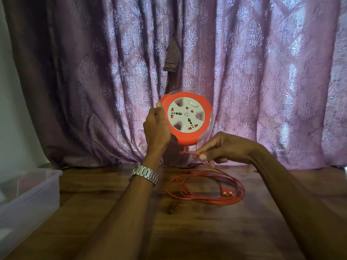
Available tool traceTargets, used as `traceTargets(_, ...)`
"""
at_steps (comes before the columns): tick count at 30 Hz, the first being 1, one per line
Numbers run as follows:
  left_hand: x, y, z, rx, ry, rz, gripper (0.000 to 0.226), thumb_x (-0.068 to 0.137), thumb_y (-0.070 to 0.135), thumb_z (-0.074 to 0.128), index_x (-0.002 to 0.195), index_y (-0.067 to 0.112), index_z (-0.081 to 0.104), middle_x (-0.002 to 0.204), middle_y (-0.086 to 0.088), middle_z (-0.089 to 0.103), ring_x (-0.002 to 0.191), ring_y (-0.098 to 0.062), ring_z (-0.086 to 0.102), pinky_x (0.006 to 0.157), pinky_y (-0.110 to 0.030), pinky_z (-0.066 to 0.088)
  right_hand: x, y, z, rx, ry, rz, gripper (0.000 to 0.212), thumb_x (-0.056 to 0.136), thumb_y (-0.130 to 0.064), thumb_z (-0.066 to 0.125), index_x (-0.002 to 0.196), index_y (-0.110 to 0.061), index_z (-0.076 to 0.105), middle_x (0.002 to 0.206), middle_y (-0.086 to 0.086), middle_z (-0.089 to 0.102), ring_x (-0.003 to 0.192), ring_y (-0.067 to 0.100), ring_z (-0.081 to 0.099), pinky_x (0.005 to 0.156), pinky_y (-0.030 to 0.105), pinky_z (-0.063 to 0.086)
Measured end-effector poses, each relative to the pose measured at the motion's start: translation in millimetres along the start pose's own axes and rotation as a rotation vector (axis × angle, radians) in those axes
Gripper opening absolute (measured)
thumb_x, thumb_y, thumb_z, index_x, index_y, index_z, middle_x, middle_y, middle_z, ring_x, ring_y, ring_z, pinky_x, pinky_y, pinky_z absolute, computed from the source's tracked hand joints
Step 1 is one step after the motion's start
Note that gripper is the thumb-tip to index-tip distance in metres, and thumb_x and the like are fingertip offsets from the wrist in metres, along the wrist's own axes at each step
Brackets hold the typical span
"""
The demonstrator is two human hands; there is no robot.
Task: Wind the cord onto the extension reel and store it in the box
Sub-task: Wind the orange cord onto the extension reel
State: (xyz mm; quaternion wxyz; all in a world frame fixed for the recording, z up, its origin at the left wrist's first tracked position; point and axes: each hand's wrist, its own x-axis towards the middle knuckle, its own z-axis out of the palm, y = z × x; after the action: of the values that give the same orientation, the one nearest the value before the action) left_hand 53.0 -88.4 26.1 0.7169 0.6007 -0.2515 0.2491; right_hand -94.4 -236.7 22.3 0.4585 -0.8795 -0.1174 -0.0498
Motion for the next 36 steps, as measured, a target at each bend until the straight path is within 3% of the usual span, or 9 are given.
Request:
traceTargets(3,0.7,0.6,0.0,0.001,0.026,0.002,0.057,0.097,0.061,0.029,0.089,0.014,0.062,0.092,-0.016,0.073,0.092,-0.038,0.067,0.088,-0.054,0.054,-1.3,-12.9,6.4,-0.113,-0.114,0.036,0.022,0.086,-0.014,0.069,0.106,-0.010,0.074,0.061,-0.003,0.068,0.048,0.006,0.049,0.046,0.020,0.029)
traceTargets(10,2.3,7.9,-2.5,-0.031,0.039,-0.009,0.048,0.105,0.052,0.033,0.087,0.016,0.060,0.081,0.000,0.065,0.087,-0.032,0.064,0.087,-0.052,0.055,11.3,-7.2,25.0,-0.303,-0.254,0.181,0.015,0.091,-0.025,0.066,0.100,-0.025,0.077,0.050,0.000,0.058,0.044,0.005,0.039,0.046,0.016,0.029)
traceTargets(13,1.7,8.8,-1.8,-0.046,0.032,-0.016,0.052,0.099,0.059,0.031,0.085,0.018,0.060,0.085,-0.007,0.069,0.089,-0.036,0.066,0.086,-0.054,0.055,17.1,0.1,31.1,-0.377,-0.261,0.235,0.015,0.090,-0.028,0.066,0.085,-0.036,0.077,0.058,0.003,0.064,0.049,0.006,0.045,0.050,0.020,0.035)
traceTargets(15,1.1,9.8,-0.9,-0.056,0.027,-0.023,0.050,0.096,0.061,0.031,0.083,0.021,0.058,0.086,-0.010,0.069,0.091,-0.038,0.066,0.087,-0.054,0.055,21.5,5.3,34.6,-0.430,-0.191,0.239,0.008,0.086,-0.031,0.071,0.087,-0.030,0.079,0.067,0.006,0.070,0.055,0.004,0.051,0.053,0.019,0.041)
traceTargets(19,2.0,13.1,-1.2,-0.086,0.031,-0.042,0.050,0.100,0.056,0.032,0.087,0.019,0.063,0.090,-0.008,0.071,0.094,-0.036,0.067,0.087,-0.050,0.056,28.4,20.6,35.1,-0.349,0.024,0.228,0.016,0.078,-0.029,0.079,0.082,-0.014,0.079,0.069,0.002,0.074,0.054,0.010,0.058,0.057,0.018,0.047)
traceTargets(24,5.9,11.8,-2.4,-0.080,0.041,-0.037,0.045,0.110,0.047,0.035,0.090,0.019,0.064,0.089,-0.004,0.070,0.091,-0.029,0.068,0.085,-0.045,0.057,27.9,35.0,22.5,-0.402,0.312,0.160,0.022,0.074,-0.032,0.081,0.070,-0.011,0.077,0.066,0.007,0.073,0.055,0.014,0.068,0.064,0.021,0.055)
traceTargets(28,6.3,7.4,-2.1,-0.035,0.040,-0.024,0.045,0.111,0.046,0.035,0.085,0.019,0.060,0.081,0.001,0.066,0.087,-0.030,0.065,0.084,-0.046,0.054,24.8,28.9,18.5,-0.423,0.284,0.165,0.018,0.071,-0.029,0.084,0.070,-0.014,0.076,0.065,0.002,0.073,0.057,0.018,0.069,0.057,0.020,0.053)
traceTargets(32,5.1,6.4,-3.3,-0.009,0.023,-0.010,0.043,0.112,0.042,0.036,0.085,0.017,0.058,0.076,0.006,0.061,0.082,-0.027,0.060,0.078,-0.039,0.047,14.7,5.6,8.6,-0.507,0.187,0.219,0.015,0.069,-0.028,0.086,0.077,-0.019,0.076,0.068,-0.004,0.074,0.059,0.012,0.070,0.065,0.025,0.057)
traceTargets(36,3.1,5.0,-2.9,0.023,-0.014,0.001,0.041,0.112,0.041,0.036,0.086,0.018,0.057,0.076,0.007,0.060,0.081,-0.025,0.061,0.074,-0.035,0.042,-3.0,-30.6,-12.8,-0.826,0.366,0.202,0.019,0.074,-0.032,0.082,0.070,-0.017,0.071,0.062,-0.006,0.071,0.055,0.007,0.067,0.070,0.030,0.057)
